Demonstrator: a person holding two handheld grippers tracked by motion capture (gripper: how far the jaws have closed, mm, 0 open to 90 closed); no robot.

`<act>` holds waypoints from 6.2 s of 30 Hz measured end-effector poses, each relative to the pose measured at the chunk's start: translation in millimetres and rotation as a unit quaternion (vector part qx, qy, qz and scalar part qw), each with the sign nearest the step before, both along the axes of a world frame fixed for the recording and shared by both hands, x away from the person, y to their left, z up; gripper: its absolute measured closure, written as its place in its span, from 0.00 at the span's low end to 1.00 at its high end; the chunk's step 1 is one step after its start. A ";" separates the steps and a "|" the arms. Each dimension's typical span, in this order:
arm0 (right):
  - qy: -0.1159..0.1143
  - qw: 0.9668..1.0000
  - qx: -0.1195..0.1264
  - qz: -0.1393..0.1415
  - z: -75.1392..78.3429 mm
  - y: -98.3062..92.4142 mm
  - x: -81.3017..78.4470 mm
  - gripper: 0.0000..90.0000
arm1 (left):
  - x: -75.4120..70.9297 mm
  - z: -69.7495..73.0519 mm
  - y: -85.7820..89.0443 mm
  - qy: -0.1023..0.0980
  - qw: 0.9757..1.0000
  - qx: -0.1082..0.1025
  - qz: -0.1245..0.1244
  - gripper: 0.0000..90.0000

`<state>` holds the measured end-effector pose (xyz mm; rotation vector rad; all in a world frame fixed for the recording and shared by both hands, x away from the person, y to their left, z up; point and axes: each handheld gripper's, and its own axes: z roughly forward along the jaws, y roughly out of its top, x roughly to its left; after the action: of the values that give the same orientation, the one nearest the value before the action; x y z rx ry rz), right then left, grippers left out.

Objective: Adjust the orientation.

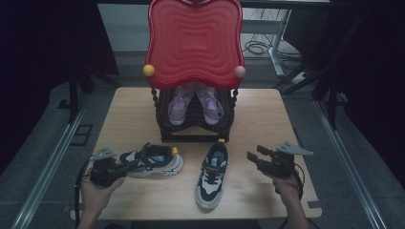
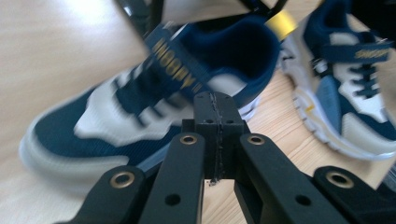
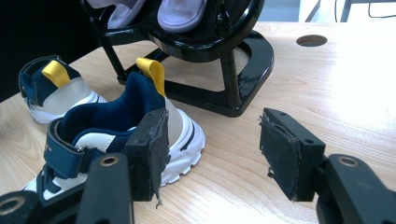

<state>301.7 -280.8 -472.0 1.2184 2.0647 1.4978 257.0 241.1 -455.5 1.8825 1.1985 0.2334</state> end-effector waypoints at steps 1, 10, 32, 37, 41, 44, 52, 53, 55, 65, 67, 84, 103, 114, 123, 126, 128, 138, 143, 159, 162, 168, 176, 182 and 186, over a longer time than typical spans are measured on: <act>0.000 1.000 0.002 0.001 0.2 -0.3 -0.2 0.47 | 2.7 4.2 -4.3 -0.002 1.000 0.000 -0.005 1.00; 0.004 1.000 -0.001 0.002 -1.6 0.6 0.9 0.47 | 25.7 12.6 -27.6 -0.002 1.000 -0.014 -0.025 1.00; 0.007 1.000 0.001 0.003 -4.6 0.0 1.5 0.47 | 106.0 1.4 -77.9 0.058 0.996 0.023 -0.062 1.00; 0.006 1.000 -0.001 0.007 -3.8 1.2 0.7 0.47 | 113.3 -3.6 -78.2 0.071 0.995 0.022 -0.064 1.00; 0.009 1.000 -0.002 0.008 -4.5 2.1 0.9 0.47 | 118.1 -7.6 -78.5 0.080 0.994 0.023 -0.065 1.00; 0.008 1.000 -0.001 0.007 -4.1 1.3 0.7 0.47 | 116.7 -7.9 -79.0 0.083 0.994 0.027 -0.071 1.00; 0.007 1.000 -0.001 0.006 -3.9 0.4 0.2 0.47 | 103.3 -4.3 -83.6 0.086 0.990 0.039 -0.101 1.00; 0.007 1.000 -0.001 0.006 -3.7 0.4 0.0 0.47 | 101.5 -4.5 -83.9 0.087 0.990 0.038 -0.104 1.00; 0.006 1.000 0.000 0.005 -3.4 0.0 -0.2 0.47 | 98.5 -5.1 -83.8 0.089 0.989 0.036 -0.109 1.00; 0.005 1.000 -0.001 0.003 -3.3 -1.2 -0.2 0.47 | 76.5 -6.4 -84.9 0.098 0.984 0.041 -0.141 1.00; 0.005 1.000 -0.001 0.003 -3.5 -1.6 -0.1 0.47 | 71.4 -5.7 -85.7 0.098 0.984 0.044 -0.144 1.00; 0.002 1.000 0.002 0.000 -2.2 -3.8 -1.2 0.47 | 37.3 -4.0 -84.9 0.101 0.977 0.053 -0.182 1.00; 0.003 1.000 0.001 -0.001 -2.5 -3.1 -1.4 0.46 | 9.9 -0.6 -58.0 0.102 0.977 0.041 -0.183 1.00; 0.003 1.000 0.002 -0.004 -3.1 -3.7 -1.0 0.47 | 9.3 15.5 -33.5 0.060 0.987 0.000 -0.148 1.00; -0.001 1.000 0.000 0.000 -2.9 -1.6 -1.5 0.46 | 12.6 22.0 6.2 0.041 0.995 -0.017 -0.091 1.00; 0.000 1.000 0.000 0.000 -3.5 -2.0 -0.9 0.47 | 14.2 13.9 20.6 0.045 0.996 -0.018 -0.069 1.00; 0.001 1.000 0.000 -0.001 -4.0 -1.9 -0.6 0.46 | 15.5 7.0 27.9 0.049 0.997 -0.018 -0.060 1.00; 0.003 1.000 -0.005 0.000 -6.5 -0.6 0.4 0.46 | 22.7 -31.4 50.8 0.081 0.997 -0.006 -0.015 1.00; 0.005 1.000 -0.004 0.001 -6.8 -0.7 0.7 0.46 | 35.5 -53.3 55.2 0.103 0.995 -0.006 0.000 1.00; 0.012 1.000 -0.008 0.007 -12.1 3.9 2.7 0.46 | 55.7 -64.4 38.1 0.107 0.994 -0.035 -0.006 1.00; 0.011 1.000 -0.008 0.008 -12.6 4.4 2.8 0.46 | 63.5 -64.2 31.8 0.107 0.993 -0.039 -0.009 1.00; 0.008 1.000 -0.008 0.009 -10.5 3.0 1.6 0.47 | 77.0 -66.0 16.8 0.103 0.993 -0.048 -0.018 1.00; 0.008 1.000 -0.008 0.009 -9.9 1.2 1.0 0.47 | 84.0 -68.5 3.1 0.103 0.992 -0.064 -0.027 1.00; 0.008 1.000 -0.009 0.009 -9.7 1.5 1.1 0.47 | 81.1 -68.5 -2.4 0.089 0.994 -0.062 -0.027 1.00; 0.007 1.000 -0.009 0.008 -9.7 3.2 1.8 0.47 | 81.0 -69.7 -4.0 0.087 0.994 -0.065 -0.031 1.00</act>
<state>303.5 -277.6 -481.7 1.2127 2.0966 1.4779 338.0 237.1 -525.2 1.8509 1.2371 -0.0438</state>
